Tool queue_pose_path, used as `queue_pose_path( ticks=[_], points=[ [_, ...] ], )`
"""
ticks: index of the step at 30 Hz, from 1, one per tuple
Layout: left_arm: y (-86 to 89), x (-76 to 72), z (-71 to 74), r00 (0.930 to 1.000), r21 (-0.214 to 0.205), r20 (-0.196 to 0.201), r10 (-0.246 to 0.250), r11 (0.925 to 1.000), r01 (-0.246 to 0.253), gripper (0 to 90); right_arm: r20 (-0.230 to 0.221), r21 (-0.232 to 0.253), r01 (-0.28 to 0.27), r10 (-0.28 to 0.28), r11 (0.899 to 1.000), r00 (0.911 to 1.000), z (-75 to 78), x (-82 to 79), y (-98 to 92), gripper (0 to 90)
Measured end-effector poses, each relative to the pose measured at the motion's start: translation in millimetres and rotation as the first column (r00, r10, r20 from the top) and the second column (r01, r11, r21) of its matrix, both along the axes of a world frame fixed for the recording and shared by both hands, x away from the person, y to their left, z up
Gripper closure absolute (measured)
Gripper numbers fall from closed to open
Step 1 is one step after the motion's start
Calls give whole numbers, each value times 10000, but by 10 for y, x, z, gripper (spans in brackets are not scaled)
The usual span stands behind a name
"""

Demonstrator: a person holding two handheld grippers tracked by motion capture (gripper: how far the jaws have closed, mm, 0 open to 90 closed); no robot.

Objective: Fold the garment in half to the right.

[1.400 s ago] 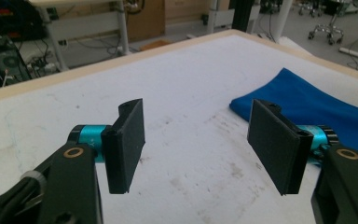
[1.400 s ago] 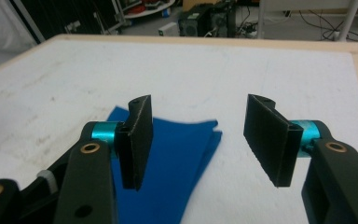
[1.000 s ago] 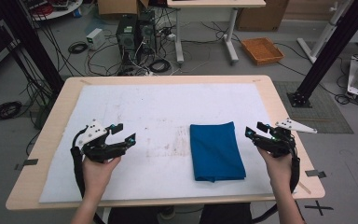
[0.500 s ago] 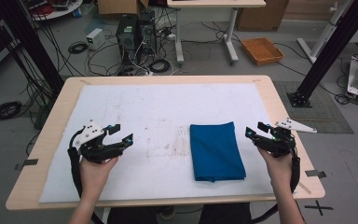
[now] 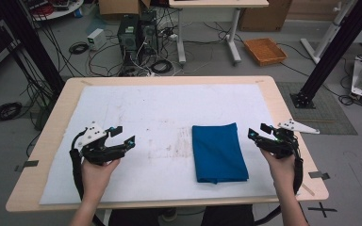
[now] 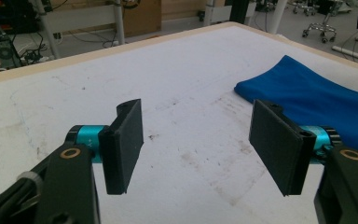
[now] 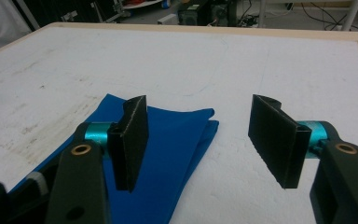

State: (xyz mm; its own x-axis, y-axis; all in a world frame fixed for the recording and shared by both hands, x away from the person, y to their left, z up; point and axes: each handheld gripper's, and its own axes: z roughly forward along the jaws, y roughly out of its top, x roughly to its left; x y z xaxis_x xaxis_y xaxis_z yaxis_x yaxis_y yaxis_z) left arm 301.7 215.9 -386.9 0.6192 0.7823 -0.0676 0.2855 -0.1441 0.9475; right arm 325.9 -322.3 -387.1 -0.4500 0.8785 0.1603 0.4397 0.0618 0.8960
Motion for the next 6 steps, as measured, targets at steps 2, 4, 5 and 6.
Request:
queue_pose_path(
  ticks=[2, 4, 5, 6],
  points=[
    [-8, 3, -3, 10000, -25, 11, 42, 10000, -42, 352, -5, 29, 1, -1, 10000, 10000, 1, 0, -2, 378],
    [-9, 6, -4, 10000, -20, -6, 34, 10000, -34, 352, 8, 18, 8, -8, 10000, 10000, 0, 3, -8, 377],
    [-12, 4, -4, 10000, -5, -11, 41, 10000, -41, 352, 0, 28, 16, -16, 10000, 10000, -2, 5, -11, 377],
    [-10, 8, -4, 10000, 53, 8, -6, 10000, 6, 352, -18, 60, 21, -21, 10000, 10000, -3, 5, -14, 377]
  ],
)
